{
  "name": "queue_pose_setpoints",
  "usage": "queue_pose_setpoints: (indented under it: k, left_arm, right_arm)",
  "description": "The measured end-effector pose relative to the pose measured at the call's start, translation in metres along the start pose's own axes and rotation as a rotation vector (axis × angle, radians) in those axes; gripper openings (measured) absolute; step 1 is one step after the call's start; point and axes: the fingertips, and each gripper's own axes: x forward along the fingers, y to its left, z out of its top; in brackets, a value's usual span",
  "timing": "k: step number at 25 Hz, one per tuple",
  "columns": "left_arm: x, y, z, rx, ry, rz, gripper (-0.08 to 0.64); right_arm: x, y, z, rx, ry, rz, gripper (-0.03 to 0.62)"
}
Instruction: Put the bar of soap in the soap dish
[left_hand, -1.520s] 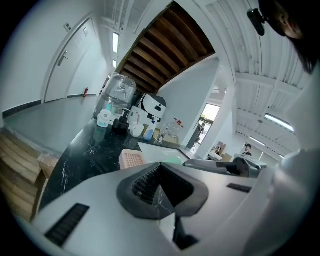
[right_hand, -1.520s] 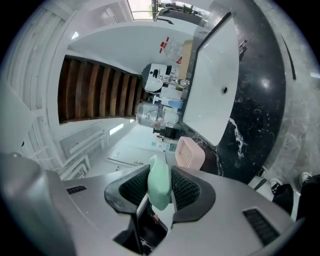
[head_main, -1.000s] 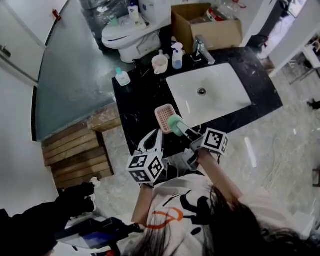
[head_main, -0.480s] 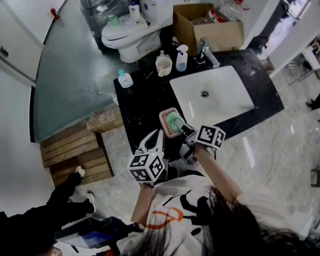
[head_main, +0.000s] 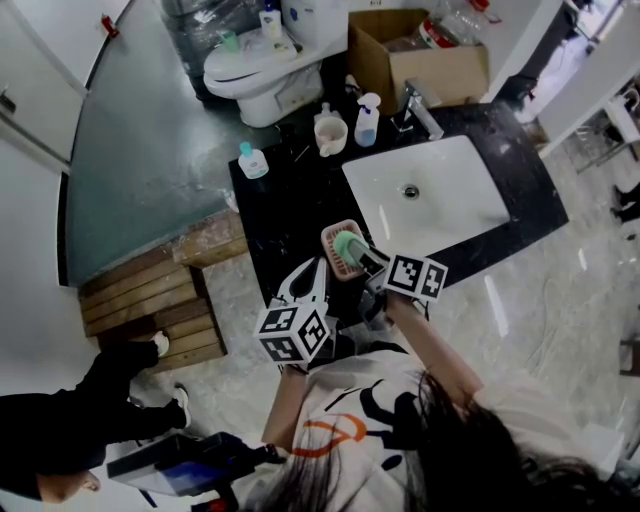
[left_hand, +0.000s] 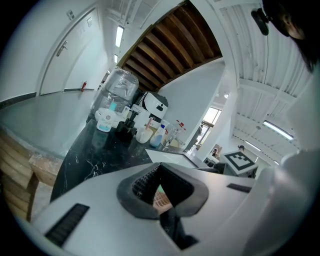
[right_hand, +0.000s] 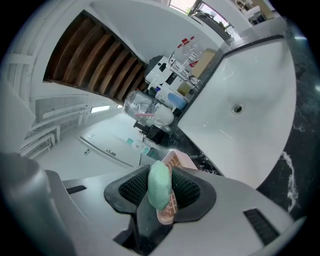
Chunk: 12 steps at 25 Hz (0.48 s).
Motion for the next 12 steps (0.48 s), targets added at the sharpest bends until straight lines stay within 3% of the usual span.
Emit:
queue_pose_setpoints:
  k: [12]
  left_arm:
    - [0.0036,-0.0001,0.0009,0.002,0.005,-0.006,0.002]
  right_arm:
    - [0.0003,0.0052,0.0068,-0.182,-0.003,-0.021,0.14]
